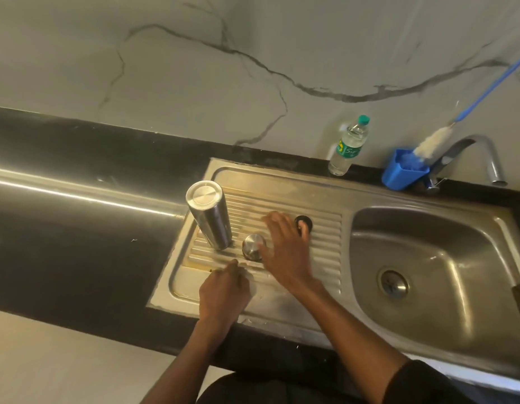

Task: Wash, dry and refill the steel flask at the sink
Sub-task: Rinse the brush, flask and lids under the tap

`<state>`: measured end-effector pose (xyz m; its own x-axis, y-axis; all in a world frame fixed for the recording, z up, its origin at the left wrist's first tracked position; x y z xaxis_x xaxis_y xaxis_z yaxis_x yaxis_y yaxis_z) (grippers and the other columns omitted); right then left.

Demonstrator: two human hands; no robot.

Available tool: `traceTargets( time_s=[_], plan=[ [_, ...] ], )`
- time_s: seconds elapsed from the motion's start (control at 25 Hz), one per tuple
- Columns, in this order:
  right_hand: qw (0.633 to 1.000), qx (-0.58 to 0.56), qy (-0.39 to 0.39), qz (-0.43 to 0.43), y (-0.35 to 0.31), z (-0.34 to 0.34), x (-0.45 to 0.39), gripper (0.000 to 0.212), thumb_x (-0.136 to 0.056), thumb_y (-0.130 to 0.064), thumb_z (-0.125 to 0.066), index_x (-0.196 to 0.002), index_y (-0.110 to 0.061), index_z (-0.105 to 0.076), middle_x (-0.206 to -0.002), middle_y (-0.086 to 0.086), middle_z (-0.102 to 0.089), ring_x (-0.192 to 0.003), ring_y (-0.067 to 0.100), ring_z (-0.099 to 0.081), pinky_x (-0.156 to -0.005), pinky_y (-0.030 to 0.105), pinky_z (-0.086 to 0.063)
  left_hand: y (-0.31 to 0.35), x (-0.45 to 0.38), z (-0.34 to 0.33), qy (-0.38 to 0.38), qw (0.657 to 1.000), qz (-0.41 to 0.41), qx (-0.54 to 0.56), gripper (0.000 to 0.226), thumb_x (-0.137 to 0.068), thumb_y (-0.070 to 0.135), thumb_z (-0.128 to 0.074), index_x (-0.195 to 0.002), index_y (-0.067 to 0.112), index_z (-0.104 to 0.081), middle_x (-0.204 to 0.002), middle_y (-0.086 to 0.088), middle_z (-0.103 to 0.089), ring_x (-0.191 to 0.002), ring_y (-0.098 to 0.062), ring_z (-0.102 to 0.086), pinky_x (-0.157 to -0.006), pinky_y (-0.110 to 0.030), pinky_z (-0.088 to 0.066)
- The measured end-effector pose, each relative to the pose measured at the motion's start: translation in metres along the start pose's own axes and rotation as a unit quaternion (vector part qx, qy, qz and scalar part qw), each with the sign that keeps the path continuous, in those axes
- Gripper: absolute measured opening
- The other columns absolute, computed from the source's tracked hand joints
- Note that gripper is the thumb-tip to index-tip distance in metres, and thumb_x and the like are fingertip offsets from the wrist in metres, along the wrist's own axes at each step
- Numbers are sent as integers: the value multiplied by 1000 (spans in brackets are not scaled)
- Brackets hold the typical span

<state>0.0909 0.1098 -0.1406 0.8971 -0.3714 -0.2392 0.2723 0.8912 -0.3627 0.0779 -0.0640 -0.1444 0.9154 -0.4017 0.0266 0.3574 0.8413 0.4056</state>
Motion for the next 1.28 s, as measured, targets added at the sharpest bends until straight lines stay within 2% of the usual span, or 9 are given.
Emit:
traceTargets(
  time_s=[0.08,0.24,0.4,0.48,0.56,0.64,0.76,1.0,1.28],
  plan=[
    [998,31,13,-59,22,11,-6,55,-93,-35,-50,-147,-26,-51,-158,-1,-44,-148,25,-36,-115,56,-32,-3,0,-2,-9,1000,-3,12,26,-101,30,-54,-119,26,-72,-92,6,-76,-70,-5,-59,-65,-16,-30],
    [982,27,-142,-122,60,3,-20,56,-91,-15,-59,-145,-31,-52,-162,-1,-32,-143,35,-36,-107,52,-43,-7,0,-1,-28,999,-2,21,24,-102,32,-50,-117,27,-69,-74,15,-64,-57,3,-46,-59,-7,-23],
    [971,-150,-56,-179,74,10,-15,48,-88,0,-64,-131,-20,-64,-133,-1,-56,-113,26,-58,-90,30,-46,3,8,4,-14,999,11,40,31,-98,40,-42,-107,29,-70,-79,14,-69,-66,0,-60,-61,-15,-36],
    [885,-355,-3,-302,80,23,-4,30,-92,-15,-73,-121,-19,-67,-122,3,-67,-99,19,-66,-81,27,-49,16,14,5,32,997,22,62,27,-99,38,-50,-104,27,-74,-94,8,-77,-82,-10,-70,-71,-22,-47],
    [711,-554,8,-433,88,37,11,15,-98,-31,-68,-107,-19,-68,-100,10,-73,-71,17,-68,-57,26,-47,40,18,6,82,991,20,106,18,-100,28,-63,-109,23,-78,-103,3,-79,-90,-17,-72,-78,-27,-46],
    [562,-653,-3,-507,102,45,28,31,-102,-43,-57,-98,-14,-68,-80,10,-69,-53,14,-59,-45,22,-40,71,17,4,106,985,-7,139,14,-98,19,-69,-107,19,-79,-99,0,-79,-86,-20,-72,-76,-27,-43],
    [438,-714,28,-545,134,59,49,53,-101,-56,-47,-86,-9,-64,-64,7,-62,-41,12,-49,-38,18,-34,124,7,-7,85,979,-33,181,16,-97,15,-67,-105,22,-79,-98,3,-79,-83,-19,-71,-76,-28,-45],
    [322,-769,135,-535,221,111,68,59,-98,-62,-52,-90,-5,-64,-71,11,-67,-46,14,-59,-42,18,-43,230,-33,-59,-42,967,-81,239,22,-96,23,-61,-106,26,-79,-99,12,-79,-91,-7,-72,-84,-31,-56],
    [275,-800,219,-487,307,150,57,47,-95,-33,-72,-129,-3,-60,-114,23,-67,-89,31,-70,-58,29,-62,357,-112,-107,-156,957,-107,222,46,-89,58,-46,-89,23,-76,-79,5,-77,-79,-20,-74,-78,-43,-60]
  ],
)
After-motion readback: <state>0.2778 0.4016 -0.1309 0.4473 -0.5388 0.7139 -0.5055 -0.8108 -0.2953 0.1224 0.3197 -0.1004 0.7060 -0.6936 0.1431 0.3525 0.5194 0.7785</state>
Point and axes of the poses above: each hand's wrist, its own x-axis away from the middle knuckle, its own z-axis out of the back of the hand, y = z × x, the point moved 1 cm from there along -x, towards the middle knuckle
